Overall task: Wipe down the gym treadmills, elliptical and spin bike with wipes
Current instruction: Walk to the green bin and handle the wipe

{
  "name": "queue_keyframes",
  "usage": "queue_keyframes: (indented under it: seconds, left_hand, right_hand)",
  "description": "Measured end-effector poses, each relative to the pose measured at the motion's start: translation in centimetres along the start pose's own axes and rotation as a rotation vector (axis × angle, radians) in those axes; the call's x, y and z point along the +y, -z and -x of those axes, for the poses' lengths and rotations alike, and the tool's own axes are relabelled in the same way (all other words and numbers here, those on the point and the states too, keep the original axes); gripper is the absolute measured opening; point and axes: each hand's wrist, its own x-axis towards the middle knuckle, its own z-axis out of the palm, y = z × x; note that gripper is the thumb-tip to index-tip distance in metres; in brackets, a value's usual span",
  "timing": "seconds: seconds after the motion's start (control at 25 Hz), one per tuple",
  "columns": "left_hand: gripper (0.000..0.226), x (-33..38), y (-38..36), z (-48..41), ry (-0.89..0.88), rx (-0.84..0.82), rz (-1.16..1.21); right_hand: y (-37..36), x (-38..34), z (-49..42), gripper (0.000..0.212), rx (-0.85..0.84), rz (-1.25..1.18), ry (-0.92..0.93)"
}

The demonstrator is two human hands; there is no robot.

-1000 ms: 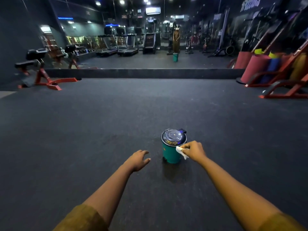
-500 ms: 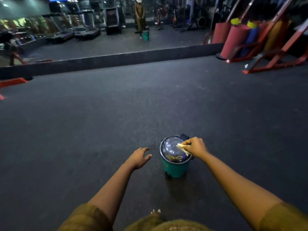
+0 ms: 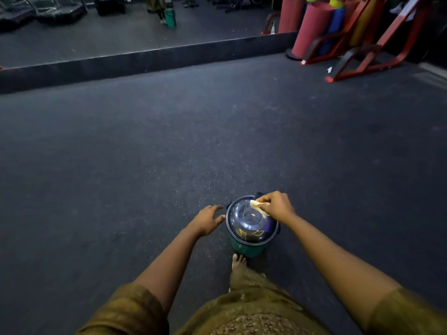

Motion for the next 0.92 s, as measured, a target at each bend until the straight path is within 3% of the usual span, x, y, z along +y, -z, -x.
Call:
queue_keyframes:
  seconds: [0.36,0.92]
  left_hand:
    - [0.050,-1.9,2.1,-3.8,0.009,-0.018,0.057]
    - [0.049,-3.4,-1.5,-2.9,0.039,-0.031,0.275]
  right_hand:
    - [-1.3,-1.5,-4.3,0.020,-0.034,0.017,-0.055]
    - [-1.3,-1.3,-3.7,0.018,-0.049,0.097,-0.089]
